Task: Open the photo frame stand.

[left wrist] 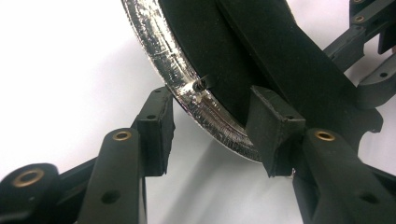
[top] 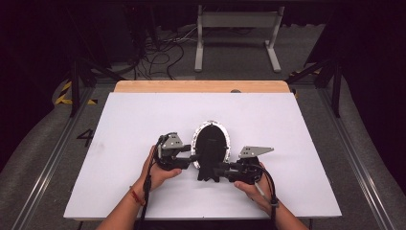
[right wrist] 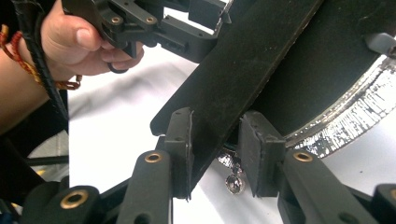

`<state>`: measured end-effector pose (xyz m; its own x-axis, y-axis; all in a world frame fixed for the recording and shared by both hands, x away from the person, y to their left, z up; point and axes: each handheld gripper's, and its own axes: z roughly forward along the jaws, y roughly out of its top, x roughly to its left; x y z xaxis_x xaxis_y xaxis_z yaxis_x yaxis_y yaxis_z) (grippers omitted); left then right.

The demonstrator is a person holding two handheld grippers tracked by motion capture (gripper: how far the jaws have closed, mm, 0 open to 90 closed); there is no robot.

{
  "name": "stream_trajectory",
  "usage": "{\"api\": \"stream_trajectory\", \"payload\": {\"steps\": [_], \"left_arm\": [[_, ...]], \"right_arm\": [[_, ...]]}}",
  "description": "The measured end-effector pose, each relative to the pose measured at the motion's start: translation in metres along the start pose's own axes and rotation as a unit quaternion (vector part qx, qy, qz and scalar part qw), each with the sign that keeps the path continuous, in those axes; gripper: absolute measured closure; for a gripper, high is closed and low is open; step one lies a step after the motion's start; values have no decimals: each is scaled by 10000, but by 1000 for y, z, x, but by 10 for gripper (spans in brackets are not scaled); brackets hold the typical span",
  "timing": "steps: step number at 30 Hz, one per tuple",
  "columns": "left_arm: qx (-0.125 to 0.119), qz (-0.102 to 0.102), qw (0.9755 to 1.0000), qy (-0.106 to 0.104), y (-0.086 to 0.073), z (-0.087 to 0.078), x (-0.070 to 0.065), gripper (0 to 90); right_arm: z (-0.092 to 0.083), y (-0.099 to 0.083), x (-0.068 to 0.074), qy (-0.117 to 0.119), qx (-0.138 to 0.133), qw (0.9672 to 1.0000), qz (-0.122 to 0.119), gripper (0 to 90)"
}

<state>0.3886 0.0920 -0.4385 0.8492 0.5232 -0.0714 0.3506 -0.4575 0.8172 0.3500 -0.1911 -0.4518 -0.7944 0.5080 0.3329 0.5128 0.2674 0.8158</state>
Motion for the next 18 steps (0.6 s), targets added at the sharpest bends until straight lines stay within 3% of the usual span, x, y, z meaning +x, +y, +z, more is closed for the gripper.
{"api": "stream_trajectory", "payload": {"steps": [5, 12, 18], "left_arm": [[-124, 47, 9999, 96, -2, -1, -5, 548], [-238, 186, 9993, 211, -1, -5, -14, 550], [-143, 459, 9981, 387, -1, -8, -20, 550]], "right_arm": [[-1, 1, 2, -6, -17, 10000, -76, 655], [-1, 4, 1, -8, -152, 9999, 64, 598], [0, 5, 5, 21, -138, 9999, -18, 654]]}}
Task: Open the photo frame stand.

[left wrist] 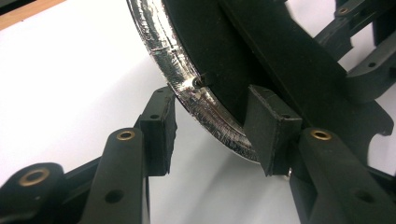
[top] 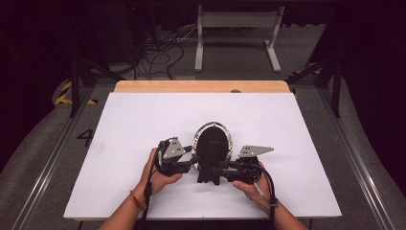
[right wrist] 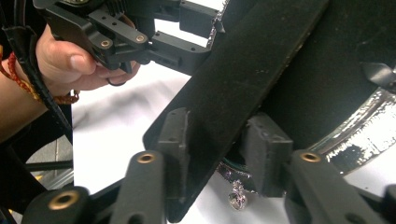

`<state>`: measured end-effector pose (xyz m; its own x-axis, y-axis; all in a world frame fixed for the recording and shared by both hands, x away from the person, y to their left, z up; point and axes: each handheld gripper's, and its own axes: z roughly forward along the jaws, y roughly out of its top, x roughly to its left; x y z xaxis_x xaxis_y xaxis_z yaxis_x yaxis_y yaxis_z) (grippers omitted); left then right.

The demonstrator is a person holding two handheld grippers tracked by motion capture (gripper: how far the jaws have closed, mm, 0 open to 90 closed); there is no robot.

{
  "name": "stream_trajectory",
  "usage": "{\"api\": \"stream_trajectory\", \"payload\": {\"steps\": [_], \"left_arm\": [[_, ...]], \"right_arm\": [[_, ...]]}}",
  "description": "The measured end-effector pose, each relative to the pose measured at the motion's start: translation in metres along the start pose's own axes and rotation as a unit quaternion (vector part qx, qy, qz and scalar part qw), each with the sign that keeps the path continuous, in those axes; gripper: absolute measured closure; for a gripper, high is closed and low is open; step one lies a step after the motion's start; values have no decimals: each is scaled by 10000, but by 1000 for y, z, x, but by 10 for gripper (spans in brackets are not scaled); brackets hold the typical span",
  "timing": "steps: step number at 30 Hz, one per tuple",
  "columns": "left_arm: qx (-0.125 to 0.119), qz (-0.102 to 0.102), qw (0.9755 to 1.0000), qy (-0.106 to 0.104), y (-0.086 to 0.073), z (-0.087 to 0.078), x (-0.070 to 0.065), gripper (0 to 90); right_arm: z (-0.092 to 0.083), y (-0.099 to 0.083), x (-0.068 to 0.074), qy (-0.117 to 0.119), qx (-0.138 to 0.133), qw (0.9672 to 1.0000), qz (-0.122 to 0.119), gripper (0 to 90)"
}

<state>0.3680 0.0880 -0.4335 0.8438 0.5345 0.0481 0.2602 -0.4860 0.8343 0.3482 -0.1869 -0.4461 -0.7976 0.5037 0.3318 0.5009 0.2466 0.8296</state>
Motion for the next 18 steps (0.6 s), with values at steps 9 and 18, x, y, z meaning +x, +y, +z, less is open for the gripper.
{"api": "stream_trajectory", "payload": {"steps": [9, 18], "left_arm": [[103, 274, 9996, -21, -3, -6, -3, 622], [71, 59, 9996, -260, -4, 1, 4, 462]], "right_arm": [[0, -2, 3, -87, 72, 9999, -120, 736], [0, -1, 5, -97, 84, 9996, -244, 737]]}}
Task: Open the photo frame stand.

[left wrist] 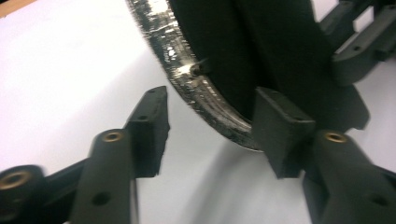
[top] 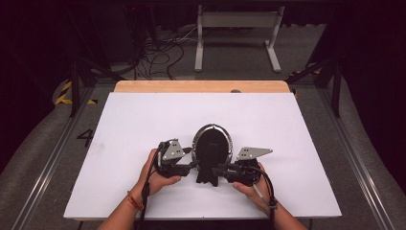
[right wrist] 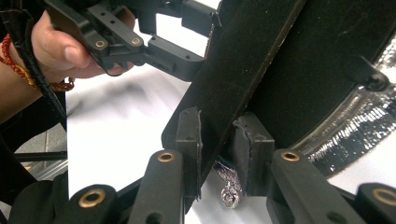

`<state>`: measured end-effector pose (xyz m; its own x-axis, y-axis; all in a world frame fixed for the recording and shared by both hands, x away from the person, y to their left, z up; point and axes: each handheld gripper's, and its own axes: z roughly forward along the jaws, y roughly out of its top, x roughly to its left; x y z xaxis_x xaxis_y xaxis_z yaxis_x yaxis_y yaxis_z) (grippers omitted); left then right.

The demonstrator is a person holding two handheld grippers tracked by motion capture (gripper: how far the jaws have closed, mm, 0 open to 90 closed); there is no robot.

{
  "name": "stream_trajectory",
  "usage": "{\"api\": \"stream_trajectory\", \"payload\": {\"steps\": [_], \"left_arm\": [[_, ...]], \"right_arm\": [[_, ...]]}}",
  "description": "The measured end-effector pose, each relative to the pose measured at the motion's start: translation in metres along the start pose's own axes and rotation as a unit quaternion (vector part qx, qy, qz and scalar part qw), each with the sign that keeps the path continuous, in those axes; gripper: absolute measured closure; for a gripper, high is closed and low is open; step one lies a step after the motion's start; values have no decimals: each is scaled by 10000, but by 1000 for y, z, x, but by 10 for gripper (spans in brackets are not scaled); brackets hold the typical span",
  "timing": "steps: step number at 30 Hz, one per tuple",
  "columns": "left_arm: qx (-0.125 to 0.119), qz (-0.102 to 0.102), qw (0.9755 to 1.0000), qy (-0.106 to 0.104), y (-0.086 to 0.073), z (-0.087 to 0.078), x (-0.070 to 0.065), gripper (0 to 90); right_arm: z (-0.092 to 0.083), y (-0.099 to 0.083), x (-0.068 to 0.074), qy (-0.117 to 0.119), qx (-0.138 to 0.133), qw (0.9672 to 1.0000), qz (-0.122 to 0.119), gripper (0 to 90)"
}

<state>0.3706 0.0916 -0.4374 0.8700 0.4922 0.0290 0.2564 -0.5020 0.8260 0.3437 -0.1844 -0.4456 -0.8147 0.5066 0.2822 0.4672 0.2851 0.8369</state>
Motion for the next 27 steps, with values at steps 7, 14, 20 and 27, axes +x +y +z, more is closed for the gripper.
{"api": "stream_trajectory", "payload": {"steps": [7, 14, 20, 27], "left_arm": [[2, -170, 9996, -240, -1, 7, 9, 307], [-23, -331, 9987, -389, -1, 9, 16, 241], [-43, -324, 9979, -556, -1, 11, 18, 310], [-45, -98, 9969, -780, 2, 9, 15, 513]], "right_arm": [[0, 2, 2, -1, 37, 9998, -190, 738], [0, 2, 3, 71, 30, 9994, -326, 740], [-1, 2, 2, 119, 53, 9994, -313, 740], [-1, 2, 0, 154, 34, 9995, -278, 736]]}}
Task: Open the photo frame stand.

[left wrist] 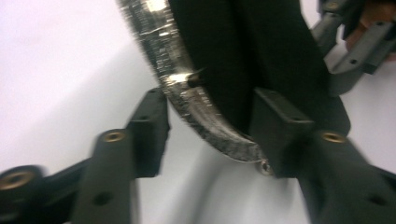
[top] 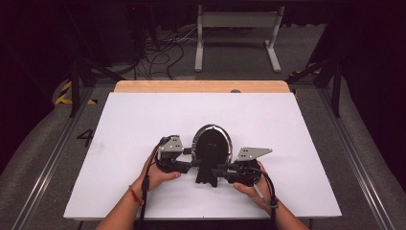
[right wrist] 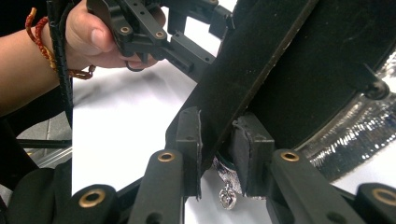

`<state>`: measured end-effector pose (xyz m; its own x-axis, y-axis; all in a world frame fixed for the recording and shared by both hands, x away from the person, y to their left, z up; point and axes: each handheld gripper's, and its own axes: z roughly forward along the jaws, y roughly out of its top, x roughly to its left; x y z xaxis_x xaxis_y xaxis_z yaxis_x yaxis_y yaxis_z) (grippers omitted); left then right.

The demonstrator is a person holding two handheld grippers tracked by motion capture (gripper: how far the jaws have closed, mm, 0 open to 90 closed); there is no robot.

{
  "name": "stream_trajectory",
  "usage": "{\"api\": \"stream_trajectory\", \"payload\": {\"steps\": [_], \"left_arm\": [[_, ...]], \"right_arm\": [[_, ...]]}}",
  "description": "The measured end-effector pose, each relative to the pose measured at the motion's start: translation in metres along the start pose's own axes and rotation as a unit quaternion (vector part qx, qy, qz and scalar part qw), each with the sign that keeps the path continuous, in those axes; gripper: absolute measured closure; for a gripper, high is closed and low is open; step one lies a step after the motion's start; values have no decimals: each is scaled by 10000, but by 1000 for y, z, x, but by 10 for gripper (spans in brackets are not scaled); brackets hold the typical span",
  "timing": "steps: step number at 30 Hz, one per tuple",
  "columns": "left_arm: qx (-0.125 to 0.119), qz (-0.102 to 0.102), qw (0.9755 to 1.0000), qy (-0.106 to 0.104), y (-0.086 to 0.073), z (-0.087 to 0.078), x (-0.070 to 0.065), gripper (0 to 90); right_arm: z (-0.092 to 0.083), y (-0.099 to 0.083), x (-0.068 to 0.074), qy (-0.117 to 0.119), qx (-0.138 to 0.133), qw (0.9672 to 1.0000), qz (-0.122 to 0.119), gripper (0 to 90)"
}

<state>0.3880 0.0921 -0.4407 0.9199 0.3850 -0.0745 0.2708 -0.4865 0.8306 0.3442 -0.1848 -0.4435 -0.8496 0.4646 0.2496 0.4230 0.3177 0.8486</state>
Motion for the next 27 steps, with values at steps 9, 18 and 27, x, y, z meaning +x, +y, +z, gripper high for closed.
{"api": "stream_trajectory", "payload": {"steps": [9, 18, 27], "left_arm": [[-116, 118, 9994, 310, 5, -3, -7, 576], [-276, 260, 9972, 645, 6, -5, -11, 645], [-308, 386, 9960, 742, 3, -13, -11, 707]], "right_arm": [[-1, 0, -2, -112, 52, 9999, -57, 756], [-3, 2, 0, -133, 45, 9998, -155, 786], [-3, 3, 3, -178, 131, 9993, -286, 793]]}}
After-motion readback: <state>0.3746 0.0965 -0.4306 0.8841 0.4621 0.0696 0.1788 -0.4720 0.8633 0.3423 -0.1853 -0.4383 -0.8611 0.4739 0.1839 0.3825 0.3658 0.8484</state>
